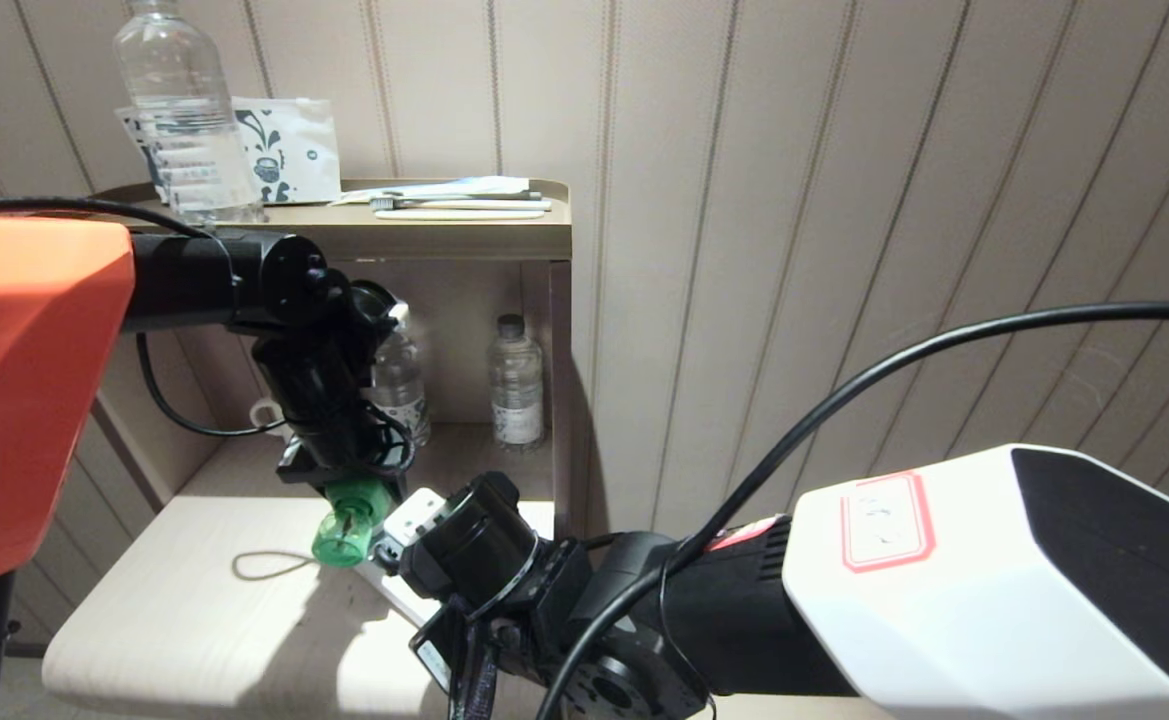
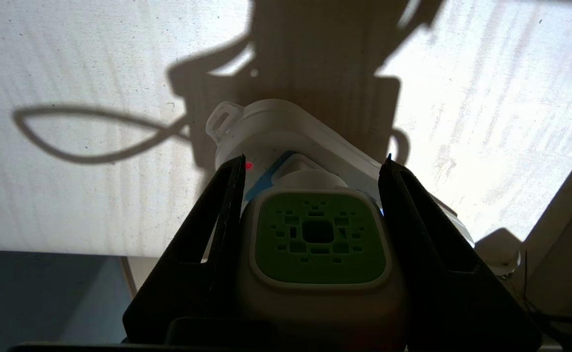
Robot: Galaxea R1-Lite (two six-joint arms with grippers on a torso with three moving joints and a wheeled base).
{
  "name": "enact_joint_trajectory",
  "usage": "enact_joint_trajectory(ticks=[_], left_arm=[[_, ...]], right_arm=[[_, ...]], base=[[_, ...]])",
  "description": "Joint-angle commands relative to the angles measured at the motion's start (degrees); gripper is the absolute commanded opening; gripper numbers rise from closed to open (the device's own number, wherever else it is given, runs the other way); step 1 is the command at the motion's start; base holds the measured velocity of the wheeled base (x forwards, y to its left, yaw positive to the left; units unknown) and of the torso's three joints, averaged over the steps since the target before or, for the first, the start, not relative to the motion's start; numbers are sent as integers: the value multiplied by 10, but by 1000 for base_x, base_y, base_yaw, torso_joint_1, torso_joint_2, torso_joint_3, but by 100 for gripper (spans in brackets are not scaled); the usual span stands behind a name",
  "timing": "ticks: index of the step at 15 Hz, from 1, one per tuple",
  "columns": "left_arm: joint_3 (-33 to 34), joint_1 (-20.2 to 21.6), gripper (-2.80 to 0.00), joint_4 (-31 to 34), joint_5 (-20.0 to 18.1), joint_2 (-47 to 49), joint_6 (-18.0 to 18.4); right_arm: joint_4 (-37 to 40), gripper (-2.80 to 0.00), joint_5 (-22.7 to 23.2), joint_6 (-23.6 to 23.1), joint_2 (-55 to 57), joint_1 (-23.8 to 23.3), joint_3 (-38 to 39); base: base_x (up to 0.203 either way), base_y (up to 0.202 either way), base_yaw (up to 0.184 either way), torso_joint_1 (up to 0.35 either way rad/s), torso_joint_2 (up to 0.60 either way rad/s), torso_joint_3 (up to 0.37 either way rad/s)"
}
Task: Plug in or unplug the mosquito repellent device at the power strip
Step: Hold the socket with your right hand and unplug it with your left hand
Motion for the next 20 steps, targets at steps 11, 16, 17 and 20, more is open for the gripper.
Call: enact_joint_trajectory(ticks=[11,16,17,20], left_arm=[[0,-1,-280,1,-3,36,-3],[0,-2,-280,1,-3,36,-3],[0,-2,-280,0,-3,36,-3],[-1,-2,-280,-1,-3,37,-3]], right_arm=[[2,-280,-2,-9,-33,-15,-22],[9,-280,1,-15,-25,-19,-99],[9,-280,1,-14,-16,-19,-111],[10,-280,2,-14,-4,-16,-135]], base=[[0,0,0,0,0,0],[0,0,0,0,0,0],[0,0,0,0,0,0],[0,0,0,0,0,0]])
